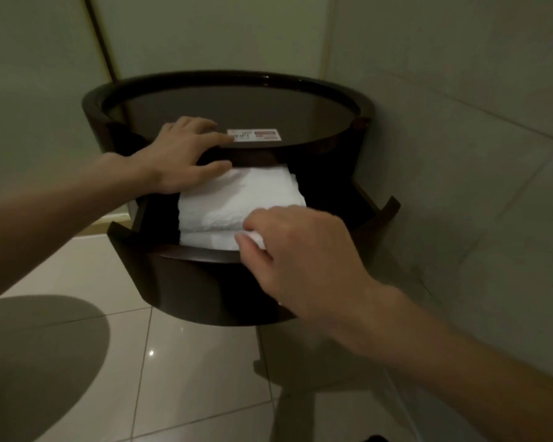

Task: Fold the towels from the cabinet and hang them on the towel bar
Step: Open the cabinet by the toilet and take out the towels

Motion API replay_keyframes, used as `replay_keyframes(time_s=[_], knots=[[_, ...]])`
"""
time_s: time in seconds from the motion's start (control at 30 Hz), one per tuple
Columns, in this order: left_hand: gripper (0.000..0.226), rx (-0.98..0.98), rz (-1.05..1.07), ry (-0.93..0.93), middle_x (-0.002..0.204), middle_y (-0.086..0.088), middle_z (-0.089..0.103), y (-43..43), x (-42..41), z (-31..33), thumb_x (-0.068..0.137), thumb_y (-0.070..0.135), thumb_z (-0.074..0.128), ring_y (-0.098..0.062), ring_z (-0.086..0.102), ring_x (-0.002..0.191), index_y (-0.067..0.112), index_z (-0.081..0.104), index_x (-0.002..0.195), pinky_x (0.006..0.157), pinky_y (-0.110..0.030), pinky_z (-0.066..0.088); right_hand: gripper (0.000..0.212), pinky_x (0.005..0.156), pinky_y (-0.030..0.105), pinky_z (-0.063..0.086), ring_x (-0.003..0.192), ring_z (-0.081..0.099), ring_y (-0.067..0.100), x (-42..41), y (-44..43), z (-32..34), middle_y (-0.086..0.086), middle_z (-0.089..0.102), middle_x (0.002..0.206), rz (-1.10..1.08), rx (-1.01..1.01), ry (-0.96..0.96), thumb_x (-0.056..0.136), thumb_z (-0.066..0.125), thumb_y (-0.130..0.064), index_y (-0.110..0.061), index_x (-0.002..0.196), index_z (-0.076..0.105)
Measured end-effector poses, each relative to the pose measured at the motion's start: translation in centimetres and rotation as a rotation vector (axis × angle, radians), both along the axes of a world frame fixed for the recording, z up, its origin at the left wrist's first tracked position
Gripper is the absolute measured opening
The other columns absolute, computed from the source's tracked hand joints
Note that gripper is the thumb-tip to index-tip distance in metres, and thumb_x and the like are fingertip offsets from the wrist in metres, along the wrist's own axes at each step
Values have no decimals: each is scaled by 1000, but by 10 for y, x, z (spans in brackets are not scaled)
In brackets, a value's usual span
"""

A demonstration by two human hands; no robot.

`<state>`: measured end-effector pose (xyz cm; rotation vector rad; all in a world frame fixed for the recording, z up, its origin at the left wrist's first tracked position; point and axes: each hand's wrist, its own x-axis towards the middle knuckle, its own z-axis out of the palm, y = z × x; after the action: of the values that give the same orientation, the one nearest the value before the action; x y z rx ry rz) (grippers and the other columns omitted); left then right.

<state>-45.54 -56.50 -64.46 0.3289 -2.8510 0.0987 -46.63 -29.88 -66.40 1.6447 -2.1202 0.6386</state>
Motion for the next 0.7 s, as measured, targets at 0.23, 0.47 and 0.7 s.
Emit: replay_keyframes(time_s=[0.23,0.47,0.7], knots=[[76,-9,-31,-59,142,-8,43,11,26,1,77,72,24,-27,39,129,30,50,134,106,-45,32,44,77,25,39,100,55,15,-79,-55,16,-1,56,112,62,213,-92,88,61,-45,-22,125,55],[82,-105,-66,-95,157,-3,15,20,38,-12,74,81,21,-24,10,142,37,34,142,115,-44,13,70,95,33,36,121,39,17,-107,-78,-7,-1,38,138,73,471,-71,81,56,-65,-32,139,35],[82,-45,-157,-102,157,-1,11,31,34,-22,73,87,21,-21,8,142,45,17,142,113,-39,7,75,103,34,31,129,30,15,-113,-75,-11,-5,28,144,118,531,-63,80,58,-57,-37,144,24]])
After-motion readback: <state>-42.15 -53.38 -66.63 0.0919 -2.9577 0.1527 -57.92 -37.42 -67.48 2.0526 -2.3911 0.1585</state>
